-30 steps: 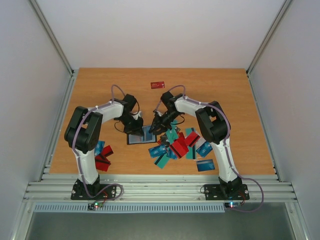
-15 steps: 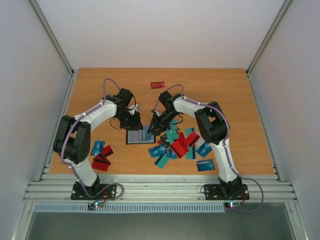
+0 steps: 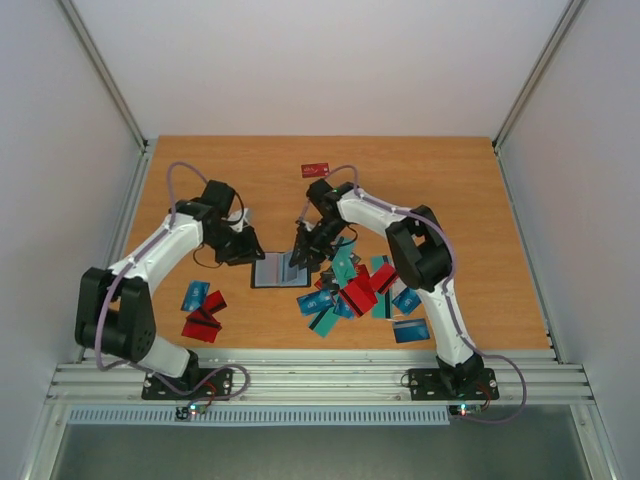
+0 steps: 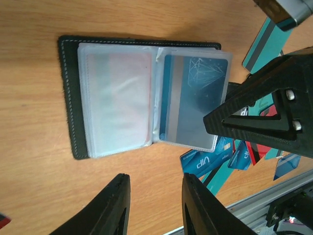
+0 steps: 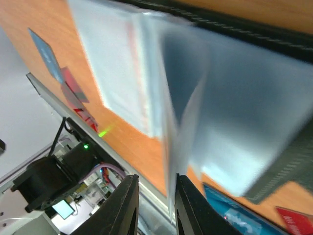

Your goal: Put the credit cards into the card holder

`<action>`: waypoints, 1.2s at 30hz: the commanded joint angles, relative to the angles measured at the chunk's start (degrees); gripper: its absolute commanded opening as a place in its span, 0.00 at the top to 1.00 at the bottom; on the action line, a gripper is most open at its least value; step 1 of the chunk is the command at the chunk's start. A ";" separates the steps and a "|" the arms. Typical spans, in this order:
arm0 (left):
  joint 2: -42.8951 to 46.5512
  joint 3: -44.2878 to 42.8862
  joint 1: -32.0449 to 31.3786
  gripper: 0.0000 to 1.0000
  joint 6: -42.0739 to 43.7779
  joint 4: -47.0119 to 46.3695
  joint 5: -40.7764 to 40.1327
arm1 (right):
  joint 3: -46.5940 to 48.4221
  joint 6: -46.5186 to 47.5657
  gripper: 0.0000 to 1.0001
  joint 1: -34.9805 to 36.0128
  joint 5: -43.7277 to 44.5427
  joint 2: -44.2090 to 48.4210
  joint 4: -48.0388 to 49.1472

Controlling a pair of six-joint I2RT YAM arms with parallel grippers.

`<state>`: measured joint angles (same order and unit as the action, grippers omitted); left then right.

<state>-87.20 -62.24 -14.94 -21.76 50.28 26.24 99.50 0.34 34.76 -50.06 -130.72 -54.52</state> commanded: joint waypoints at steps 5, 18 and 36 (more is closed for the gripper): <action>9.16 0.26 3.02 0.66 3.70 7.25 -4.93 | 31.96 -5.11 0.75 8.16 -0.81 -13.03 -14.02; 21.88 0.69 4.91 0.58 2.64 11.55 -10.70 | 33.14 -1.71 0.73 8.98 6.31 -1.91 -17.03; 16.60 4.69 -6.84 0.58 2.60 -0.60 3.46 | -25.78 -4.98 0.71 -4.57 15.37 35.12 2.29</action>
<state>-68.60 -58.26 -17.32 -18.98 55.88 25.96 82.32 -1.67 32.18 -36.12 -101.86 -58.17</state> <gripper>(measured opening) 0.417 0.287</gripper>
